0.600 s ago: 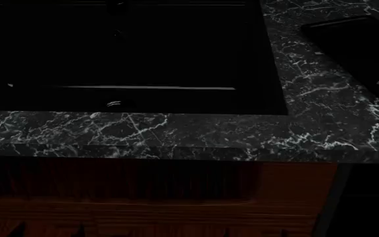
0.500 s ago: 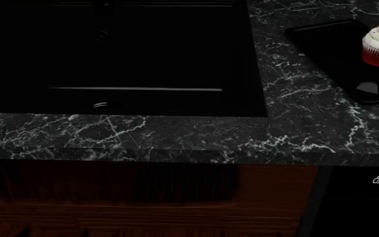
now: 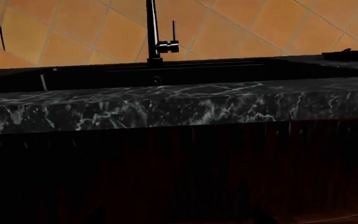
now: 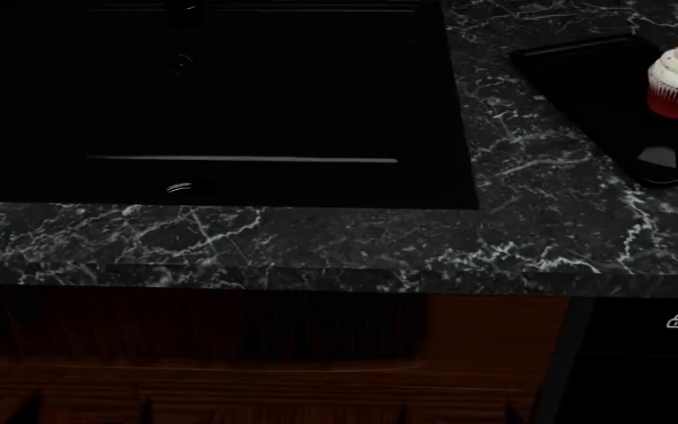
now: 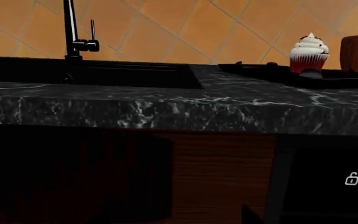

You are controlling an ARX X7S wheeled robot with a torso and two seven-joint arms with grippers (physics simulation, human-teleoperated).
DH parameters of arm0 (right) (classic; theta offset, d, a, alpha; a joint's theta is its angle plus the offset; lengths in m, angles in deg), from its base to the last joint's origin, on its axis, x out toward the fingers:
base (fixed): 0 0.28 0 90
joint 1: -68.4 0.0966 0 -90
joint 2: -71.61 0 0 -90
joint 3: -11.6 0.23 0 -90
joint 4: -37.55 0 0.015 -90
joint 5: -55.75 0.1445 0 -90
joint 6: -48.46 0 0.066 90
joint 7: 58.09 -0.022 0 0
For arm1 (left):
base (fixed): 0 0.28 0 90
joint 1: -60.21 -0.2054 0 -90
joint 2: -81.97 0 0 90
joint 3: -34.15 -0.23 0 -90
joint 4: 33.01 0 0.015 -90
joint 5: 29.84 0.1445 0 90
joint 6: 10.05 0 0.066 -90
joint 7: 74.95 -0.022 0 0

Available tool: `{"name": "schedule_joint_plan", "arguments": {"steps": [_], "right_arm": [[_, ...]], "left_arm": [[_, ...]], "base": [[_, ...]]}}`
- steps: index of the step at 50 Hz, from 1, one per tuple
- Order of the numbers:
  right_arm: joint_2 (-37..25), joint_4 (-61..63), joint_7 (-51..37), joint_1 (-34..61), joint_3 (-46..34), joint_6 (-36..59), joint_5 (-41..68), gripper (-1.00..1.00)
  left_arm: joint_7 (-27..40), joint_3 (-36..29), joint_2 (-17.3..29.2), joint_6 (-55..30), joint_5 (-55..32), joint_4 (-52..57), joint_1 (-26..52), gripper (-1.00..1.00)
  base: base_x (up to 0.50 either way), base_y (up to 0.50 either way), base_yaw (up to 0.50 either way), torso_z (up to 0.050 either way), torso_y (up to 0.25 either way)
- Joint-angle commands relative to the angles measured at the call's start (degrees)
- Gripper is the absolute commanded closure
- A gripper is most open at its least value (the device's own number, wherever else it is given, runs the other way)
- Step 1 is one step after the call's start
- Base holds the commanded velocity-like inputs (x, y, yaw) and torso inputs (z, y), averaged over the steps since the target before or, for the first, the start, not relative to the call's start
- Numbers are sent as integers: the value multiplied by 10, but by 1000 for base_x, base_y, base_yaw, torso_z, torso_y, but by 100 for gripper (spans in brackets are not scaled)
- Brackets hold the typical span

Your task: Move the fresh-baked cupcake off the tray onto the counter, and place the bowl used for mixing into the sink.

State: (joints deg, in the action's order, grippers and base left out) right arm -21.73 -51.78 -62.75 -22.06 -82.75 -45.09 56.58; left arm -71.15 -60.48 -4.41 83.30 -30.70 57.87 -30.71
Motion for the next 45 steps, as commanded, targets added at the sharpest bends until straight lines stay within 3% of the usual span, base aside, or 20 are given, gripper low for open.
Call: {"name": "schedule_joint_plan", "arguments": {"steps": [1,7,12,33,40,45], "right_arm": [[-16,66,-31,-4,-23,14,-44,-100],[-21,50,-36,-5,-29,-5,-42,-100],[-24,22,-36,2,-36,-18,-35,-100],[-38,26,-54,-2,-51,-24,-35,-100],[-42,69,-70,-3,-50,-4,-49,-100],[-51,123,-67,3,-49,42,-53,-100]], "left_arm": [[38,-30,23,118,62,37,-31,-100],[38,-34,30,151,46,31,-29,-100],[8,-30,37,146,-30,27,-21,-100],[16,-44,49,142,-35,29,-23,-100],[21,-50,60,134,-17,61,-33,-100],[35,-39,64,75,-41,139,-43,-100]], "base": [[0,0,0,0,0],[0,0,0,0,0],[0,0,0,35,0],[0,0,0,50,0],[0,0,0,50,0],[0,0,0,50,0]]}}
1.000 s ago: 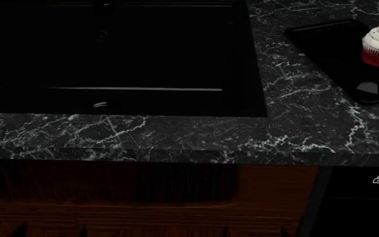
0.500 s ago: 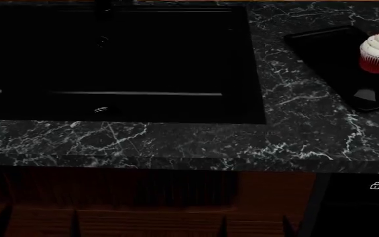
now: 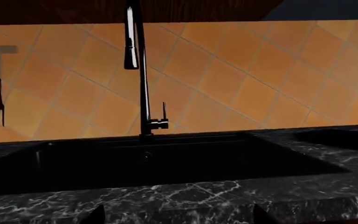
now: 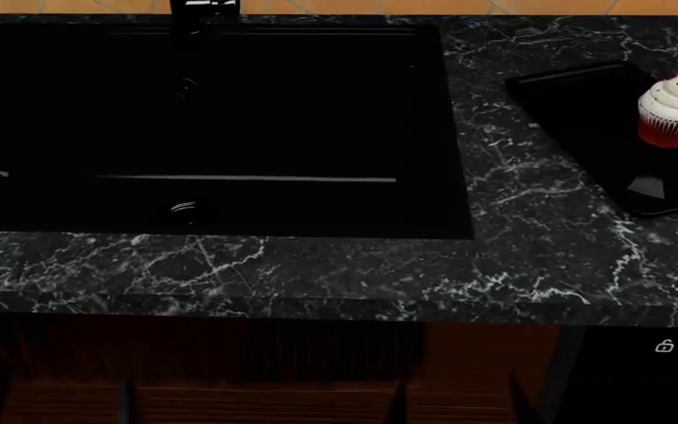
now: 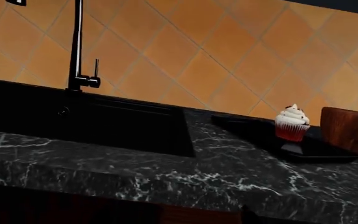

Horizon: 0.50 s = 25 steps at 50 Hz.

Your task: Move the fresh-baked cupcake off the tray onto the counter, and place the bowl used for mixing into the sink.

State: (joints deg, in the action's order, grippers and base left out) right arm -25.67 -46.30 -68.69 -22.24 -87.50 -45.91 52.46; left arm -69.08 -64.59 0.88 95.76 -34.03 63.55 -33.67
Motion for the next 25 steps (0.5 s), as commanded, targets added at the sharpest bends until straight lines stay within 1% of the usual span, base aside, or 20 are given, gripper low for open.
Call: {"name": "schedule_joint_plan", "arguments": {"steps": [1,2,3,7,14,19,25], "right_arm": [[-13,87,-6,8,0,67,-12,-100],[-15,100,-4,10,3,79,-10,-100],[-17,106,-4,10,4,84,-10,-100],[-22,131,-4,11,12,104,-3,-100],[-24,180,-4,61,30,178,4,-100],[-18,182,1,85,48,221,38,-100],[-23,193,1,121,45,265,36,-100]], "left_arm": [[21,0,13,-64,11,101,-8,-100],[34,7,10,-83,18,117,-4,-100],[29,9,12,-97,-2,135,-3,-100],[36,9,17,-136,8,178,15,-100],[43,17,20,-206,1,206,73,-100],[46,15,19,-242,-4,221,104,-100],[48,21,22,-291,-15,237,149,-100]], "base": [[0,0,0,17,0],[0,0,0,0,0],[0,0,0,0,0],[0,0,0,0,0],[0,0,0,0,0],[0,0,0,0,0],[0,0,0,0,0]]}}
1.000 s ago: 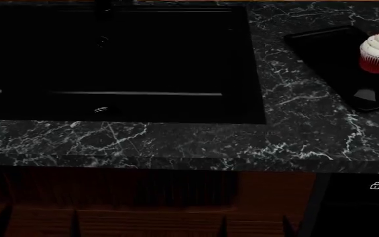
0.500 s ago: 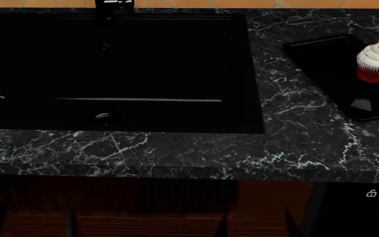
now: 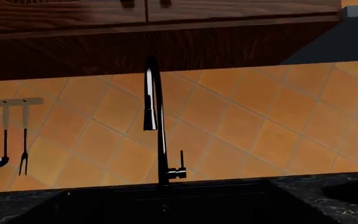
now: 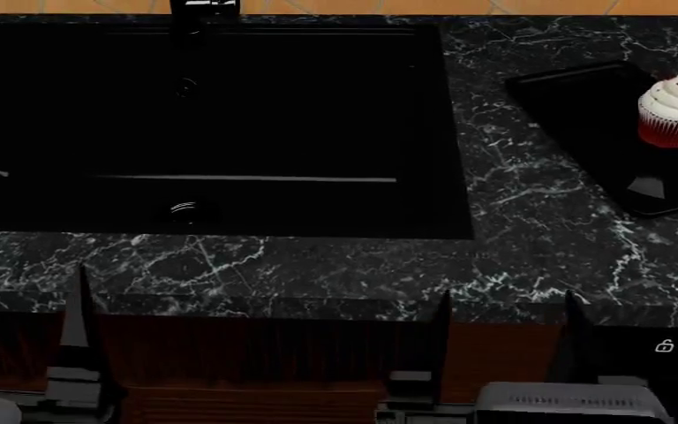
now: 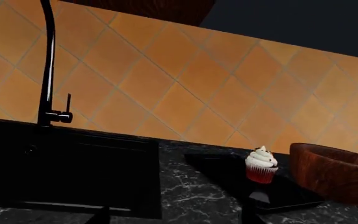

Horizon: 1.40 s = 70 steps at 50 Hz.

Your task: Move the fresh-baked cupcake off the tray onto the counter, and place the bowl used for mixing into the sink.

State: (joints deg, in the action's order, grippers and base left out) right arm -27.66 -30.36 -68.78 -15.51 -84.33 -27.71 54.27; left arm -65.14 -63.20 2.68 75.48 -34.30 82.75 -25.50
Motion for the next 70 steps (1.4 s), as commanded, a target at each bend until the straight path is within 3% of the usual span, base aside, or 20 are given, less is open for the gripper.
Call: {"name": "schedule_joint_plan", "arguments": {"steps": [1,20,36,42,57,58,59,70], "right_arm": [[-12,36,14,61,3,86,17,-100],[-25,-5,1,210,15,188,12,-100],[-36,-94,10,359,-3,242,2,-100],[-35,-169,9,410,-13,227,-2,-100],[-14,-325,11,514,6,180,26,-100],[-11,-339,9,522,4,209,24,-100],[-9,-331,-9,523,0,247,12,-100],[-10,-330,-11,523,-2,248,15,-100]], "left_arm": [[9,6,3,-93,-13,42,74,-100],[12,-17,-6,-186,-20,14,211,-100],[18,-24,-18,-206,-18,-109,342,-100],[19,-26,-26,-170,-12,-228,395,-100],[17,-33,-33,-152,-14,-350,461,-100],[21,-28,-37,-148,-17,-368,468,-100],[22,-29,-37,-146,-17,-371,468,-100],[25,-33,-34,-145,-21,-371,468,-100]], "base": [[0,0,0,0,0],[0,0,0,0,0],[0,0,0,0,0],[0,0,0,0,0],[0,0,0,0,0],[0,0,0,0,0],[0,0,0,0,0],[0,0,0,0,0]]}}
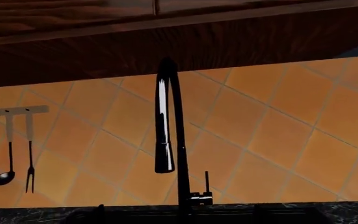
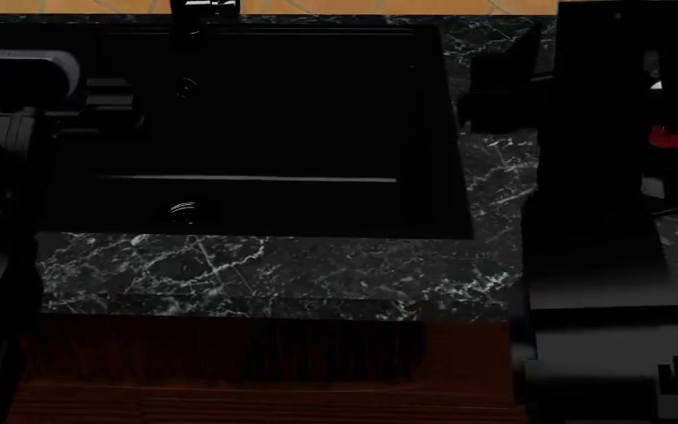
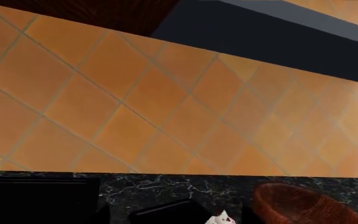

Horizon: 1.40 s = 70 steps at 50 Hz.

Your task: Move the fresh-baked cupcake off the tray onto the counter, and place the bowl used for mixing into the sink.

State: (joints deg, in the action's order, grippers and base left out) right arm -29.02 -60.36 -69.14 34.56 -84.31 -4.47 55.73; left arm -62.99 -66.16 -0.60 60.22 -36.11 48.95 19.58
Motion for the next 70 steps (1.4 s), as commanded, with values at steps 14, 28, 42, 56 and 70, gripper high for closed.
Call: {"name": "schedule_joint_plan", "arguments": {"steps": [14,28,42,56,70], "right_arm": [[14,-123,-37,62,5,-26,-2,-100],[21,-327,-34,129,-5,-148,0,-100],[35,-578,-36,240,-16,-302,-5,-100],[32,-594,-35,250,-17,-305,0,-100],[33,-618,-35,255,-22,-318,1,-100]], "left_arm": [[18,2,-13,103,5,-202,105,-100],[1,-16,-32,183,9,-366,186,-100],[-12,-25,-67,347,7,-668,317,-100],[-13,-28,-69,345,2,-668,323,-100],[-12,-35,-70,347,-4,-668,323,-100]], "base": [[0,0,0,0,0],[0,0,0,0,0],[0,0,0,0,0],[0,-263,0,0,0],[0,-344,0,0,0]]}}
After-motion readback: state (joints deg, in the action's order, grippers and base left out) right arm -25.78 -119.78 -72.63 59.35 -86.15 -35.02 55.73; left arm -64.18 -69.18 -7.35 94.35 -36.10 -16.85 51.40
